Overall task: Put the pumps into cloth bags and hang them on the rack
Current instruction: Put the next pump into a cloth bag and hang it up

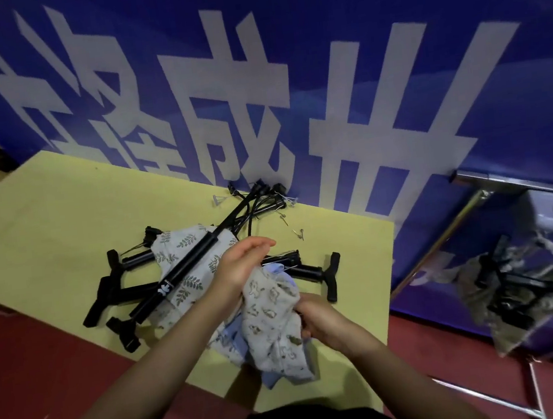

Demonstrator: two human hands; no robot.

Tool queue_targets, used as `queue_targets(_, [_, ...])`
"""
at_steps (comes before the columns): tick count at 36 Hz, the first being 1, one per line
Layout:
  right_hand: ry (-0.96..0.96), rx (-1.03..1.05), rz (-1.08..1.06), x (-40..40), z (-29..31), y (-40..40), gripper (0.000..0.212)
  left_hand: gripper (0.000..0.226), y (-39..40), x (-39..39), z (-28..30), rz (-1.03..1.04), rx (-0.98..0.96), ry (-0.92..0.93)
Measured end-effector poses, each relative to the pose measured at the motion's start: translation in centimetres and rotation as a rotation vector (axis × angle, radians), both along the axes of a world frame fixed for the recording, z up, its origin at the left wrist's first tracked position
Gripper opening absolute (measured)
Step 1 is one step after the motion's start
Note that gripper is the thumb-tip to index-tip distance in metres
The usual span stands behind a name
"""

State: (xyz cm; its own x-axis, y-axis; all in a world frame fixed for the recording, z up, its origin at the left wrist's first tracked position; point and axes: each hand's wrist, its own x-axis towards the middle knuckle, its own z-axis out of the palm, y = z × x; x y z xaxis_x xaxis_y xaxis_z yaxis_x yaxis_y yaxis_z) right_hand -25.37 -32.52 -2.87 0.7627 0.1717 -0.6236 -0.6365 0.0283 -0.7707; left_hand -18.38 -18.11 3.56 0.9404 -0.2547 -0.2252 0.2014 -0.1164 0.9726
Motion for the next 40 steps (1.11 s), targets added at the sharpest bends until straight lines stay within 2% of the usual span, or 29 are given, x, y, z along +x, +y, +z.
queue_targets(1, [-0.024,0.018,-0.034,-0.1,0.1,0.2,0.039,0.014,0.5,0.0,-0.3,-0.009,0.024,-0.001])
queue_targets(5, [-0.097,0.084,-0.271,0.6,0.7,0.6,0.026,0.019,2.9,0.1,-1.7,-0.072,0.071,0.077])
queue_targets(9, [-0.209,0.029,-0.388,3.0,1.8,0.6,0.023,0.05,4.7,0.7,-2.2,-0.142,0.103,0.129])
queue_targets(14, [-0.338,0.1,-0.429,6.5,4.2,2.0,0.017,0.069,6.0,2.6,-0.9,-0.262,0.181,0.23])
queue_targets(17, [-0.383,0.122,-0.432,8.8,4.9,4.6,0.017,0.073,7.4,4.4,-0.6,-0.232,0.112,0.33])
queue_targets(19, [-0.383,0.123,-0.437,9.9,5.5,6.8,0.017,0.091,8.7,5.5,-0.2,-0.244,0.097,0.268])
queue_targets(20, [-0.383,0.099,-0.449,10.5,5.8,8.0,0.016,0.089,9.6,6.0,0.1,-0.223,0.091,0.256])
queue_targets(22, [-0.439,-0.029,-0.503,11.6,6.1,10.0,0.014,0.069,11.4,7.1,0.4,-0.149,0.07,0.238])
queue_targets(25, [-0.549,-0.296,-0.688,12.7,6.3,12.8,0.01,0.07,14.5,8.9,0.7,-0.104,0.067,0.167])
queue_targets(27, [-0.534,-0.303,-0.749,13.0,7.0,14.5,0.022,0.05,16.2,9.6,1.2,-0.082,0.065,0.138])
queue_targets(29, [-0.471,-0.177,-0.675,13.2,8.2,16.0,0.039,0.029,17.5,10.1,1.4,-0.129,0.075,0.08])
queue_targets(31, [-0.421,-0.106,-0.509,13.4,9.2,17.2,0.051,0.029,18.3,10.3,1.6,-0.182,0.086,0.019])
queue_targets(32, [-0.415,-0.138,-0.427,13.6,9.5,17.8,0.054,0.027,18.8,10.5,1.5,-0.199,0.093,-0.002])
queue_targets(35, [-0.408,-0.258,-0.292,13.8,10.2,18.6,0.048,0.025,19.4,10.7,1.7,-0.221,0.136,-0.068])
queue_targets(38, [-0.377,-0.4,-0.24,13.9,10.0,18.3,0.031,0.025,19.5,10.5,1.7,-0.218,0.126,-0.076])
queue_targets(40, [-0.357,-0.346,-0.259,13.6,9.6,17.5,0.021,0.028,19.6,10.4,1.3,-0.214,0.101,-0.046])
